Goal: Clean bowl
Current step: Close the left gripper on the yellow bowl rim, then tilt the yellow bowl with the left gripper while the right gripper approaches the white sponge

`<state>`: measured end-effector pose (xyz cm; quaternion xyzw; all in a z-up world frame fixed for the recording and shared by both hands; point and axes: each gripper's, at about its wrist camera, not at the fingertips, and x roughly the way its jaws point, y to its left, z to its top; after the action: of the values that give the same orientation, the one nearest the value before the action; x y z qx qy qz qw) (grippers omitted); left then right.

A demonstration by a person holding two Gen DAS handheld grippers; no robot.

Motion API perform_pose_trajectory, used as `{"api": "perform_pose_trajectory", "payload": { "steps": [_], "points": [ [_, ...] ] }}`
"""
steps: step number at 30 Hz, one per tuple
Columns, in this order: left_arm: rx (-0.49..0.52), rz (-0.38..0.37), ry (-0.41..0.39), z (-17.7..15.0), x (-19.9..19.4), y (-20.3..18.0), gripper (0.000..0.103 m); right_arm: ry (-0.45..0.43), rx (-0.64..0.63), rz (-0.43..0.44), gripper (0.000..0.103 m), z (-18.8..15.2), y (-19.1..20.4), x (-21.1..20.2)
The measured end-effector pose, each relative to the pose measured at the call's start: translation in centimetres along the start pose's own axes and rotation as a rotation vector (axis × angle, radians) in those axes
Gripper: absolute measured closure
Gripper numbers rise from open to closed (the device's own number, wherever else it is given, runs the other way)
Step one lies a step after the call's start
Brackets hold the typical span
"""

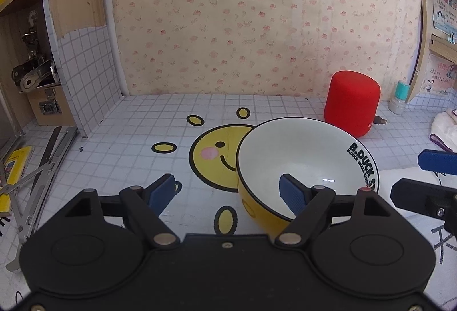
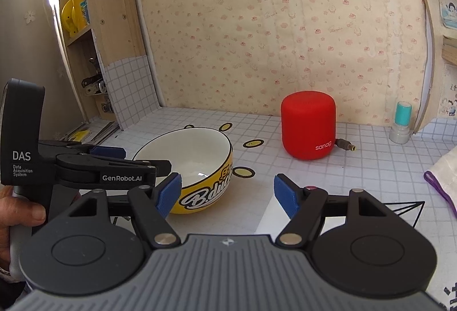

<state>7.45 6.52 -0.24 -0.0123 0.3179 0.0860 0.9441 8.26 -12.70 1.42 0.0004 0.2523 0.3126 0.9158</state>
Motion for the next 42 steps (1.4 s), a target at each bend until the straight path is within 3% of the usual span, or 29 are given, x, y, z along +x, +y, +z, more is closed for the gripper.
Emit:
{"api": "perform_pose_trajectory", "payload": {
  "steps": [10, 18, 42],
  "points": [
    [0.026, -0.028, 0.018, 0.0, 0.4, -0.2, 0.023, 0.003, 0.003, -0.027, 0.03, 0.0, -0.4, -0.5],
    [0.037, -0.105, 0.075, 0.5, 0.5, -0.9, 0.06, 0.007, 0.001, -0.035, 0.03, -0.3, -0.8, -0.9],
    [0.046, -0.201, 0.133, 1.2, 1.7, 0.6, 0.065, 0.014, 0.003, -0.019, 0.03, -0.6, -0.8, -0.4]
  ]
}}
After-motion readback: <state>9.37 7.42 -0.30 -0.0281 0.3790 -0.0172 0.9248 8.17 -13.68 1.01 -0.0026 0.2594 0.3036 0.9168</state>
